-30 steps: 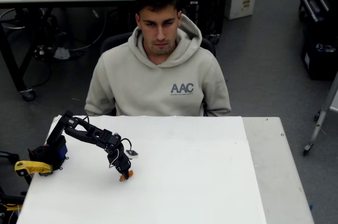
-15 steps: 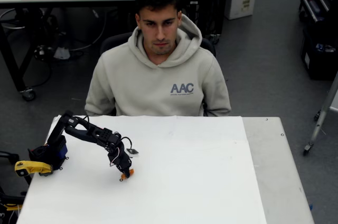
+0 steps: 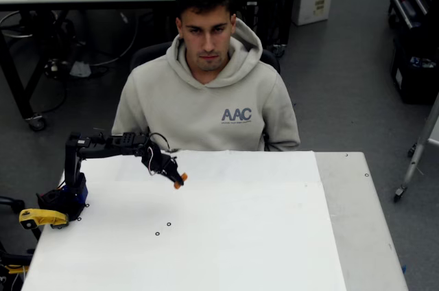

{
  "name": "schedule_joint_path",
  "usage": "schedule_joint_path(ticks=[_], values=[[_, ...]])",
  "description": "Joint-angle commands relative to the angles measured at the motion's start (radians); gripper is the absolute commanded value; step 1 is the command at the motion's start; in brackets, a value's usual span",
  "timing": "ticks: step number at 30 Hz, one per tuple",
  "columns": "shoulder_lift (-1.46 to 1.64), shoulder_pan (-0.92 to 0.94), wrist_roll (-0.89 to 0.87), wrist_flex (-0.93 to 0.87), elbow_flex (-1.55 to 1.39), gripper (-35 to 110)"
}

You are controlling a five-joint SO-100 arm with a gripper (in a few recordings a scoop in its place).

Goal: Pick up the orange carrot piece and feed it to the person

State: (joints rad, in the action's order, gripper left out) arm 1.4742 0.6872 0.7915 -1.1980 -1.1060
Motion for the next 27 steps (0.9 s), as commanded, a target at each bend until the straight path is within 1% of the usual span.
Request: schedule_joint_path(ticks=[1, 13, 27], values=[[0.066, -0.044, -0.002, 0.008, 0.227, -3], [-0.273, -0.150, 0.008, 0.008, 0.755, -3], [-0.683, -0.302, 0.014, 0.011, 1.466, -3]])
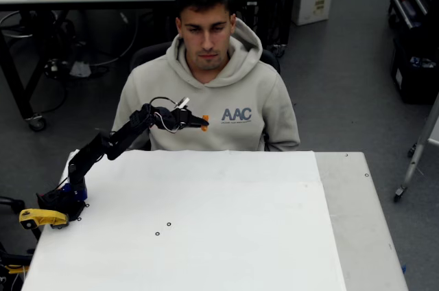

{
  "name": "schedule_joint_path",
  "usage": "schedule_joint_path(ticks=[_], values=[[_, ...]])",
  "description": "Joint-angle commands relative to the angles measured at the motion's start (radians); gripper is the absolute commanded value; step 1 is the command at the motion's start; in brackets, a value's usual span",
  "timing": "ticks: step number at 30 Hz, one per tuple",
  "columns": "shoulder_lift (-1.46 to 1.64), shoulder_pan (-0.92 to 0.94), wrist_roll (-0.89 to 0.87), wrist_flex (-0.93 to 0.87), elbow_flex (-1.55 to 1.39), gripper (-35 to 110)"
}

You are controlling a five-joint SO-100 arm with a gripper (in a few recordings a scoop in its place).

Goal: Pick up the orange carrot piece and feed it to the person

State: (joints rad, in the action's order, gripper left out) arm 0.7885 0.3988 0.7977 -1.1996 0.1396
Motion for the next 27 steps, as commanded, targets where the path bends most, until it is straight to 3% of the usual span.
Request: schedule_joint_path(ticks=[1, 8, 18, 27], values=[[-0.008, -0.023, 0.008, 0.012, 0.235, -3], [-0.008, -0.063, 0.008, 0.052, 0.190, -3], [-0.026, -0.063, 0.020, 0.546, 0.181, -3], [-0.144, -0.149, 0.376, 0.847, 0.173, -3]])
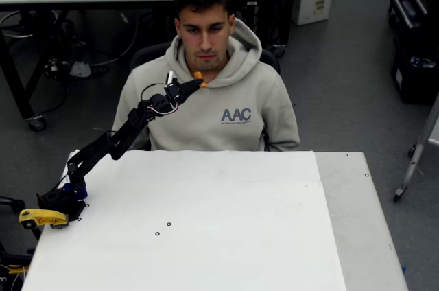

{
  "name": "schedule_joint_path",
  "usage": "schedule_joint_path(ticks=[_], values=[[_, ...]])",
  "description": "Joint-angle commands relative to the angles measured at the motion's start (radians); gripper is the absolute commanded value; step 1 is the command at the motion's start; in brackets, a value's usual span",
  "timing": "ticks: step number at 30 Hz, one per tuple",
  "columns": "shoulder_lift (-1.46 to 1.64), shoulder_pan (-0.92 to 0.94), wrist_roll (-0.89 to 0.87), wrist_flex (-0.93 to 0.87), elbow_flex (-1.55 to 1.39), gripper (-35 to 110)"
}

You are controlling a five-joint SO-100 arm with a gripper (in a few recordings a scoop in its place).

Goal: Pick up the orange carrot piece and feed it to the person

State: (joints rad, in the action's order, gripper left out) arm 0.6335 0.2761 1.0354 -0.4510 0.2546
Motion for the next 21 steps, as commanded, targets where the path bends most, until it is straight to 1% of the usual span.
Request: schedule_joint_path(ticks=[1, 4, 7, 21], values=[[-0.003, -0.035, 0.170, 0.124, 0.058, -3], [-0.032, -0.051, 0.262, 0.189, 0.058, -3], [-0.044, -0.064, 0.311, 0.235, 0.058, -3], [-0.046, -0.078, 0.331, 0.259, 0.058, -3]])
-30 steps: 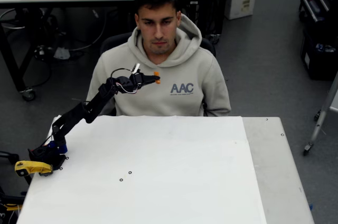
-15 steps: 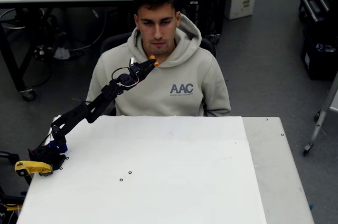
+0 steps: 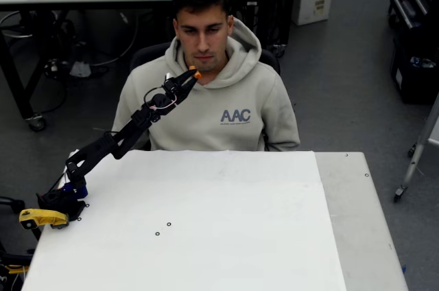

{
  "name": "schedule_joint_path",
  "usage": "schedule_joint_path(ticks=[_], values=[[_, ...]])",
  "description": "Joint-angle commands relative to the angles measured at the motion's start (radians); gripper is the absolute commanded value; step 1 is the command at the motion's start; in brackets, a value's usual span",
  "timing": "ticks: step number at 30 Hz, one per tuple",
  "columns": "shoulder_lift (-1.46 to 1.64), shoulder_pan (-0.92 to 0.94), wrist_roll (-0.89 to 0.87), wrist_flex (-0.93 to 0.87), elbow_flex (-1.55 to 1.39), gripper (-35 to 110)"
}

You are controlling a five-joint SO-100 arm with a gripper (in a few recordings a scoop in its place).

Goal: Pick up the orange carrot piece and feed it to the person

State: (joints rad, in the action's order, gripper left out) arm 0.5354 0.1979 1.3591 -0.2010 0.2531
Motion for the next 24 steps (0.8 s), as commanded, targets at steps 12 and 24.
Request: schedule_joint_path(ticks=[12, 24], values=[[0.052, 0.002, 0.008, 0.005, 0.058, -3], [0.052, -0.006, 0.008, -0.003, 0.058, -3]])
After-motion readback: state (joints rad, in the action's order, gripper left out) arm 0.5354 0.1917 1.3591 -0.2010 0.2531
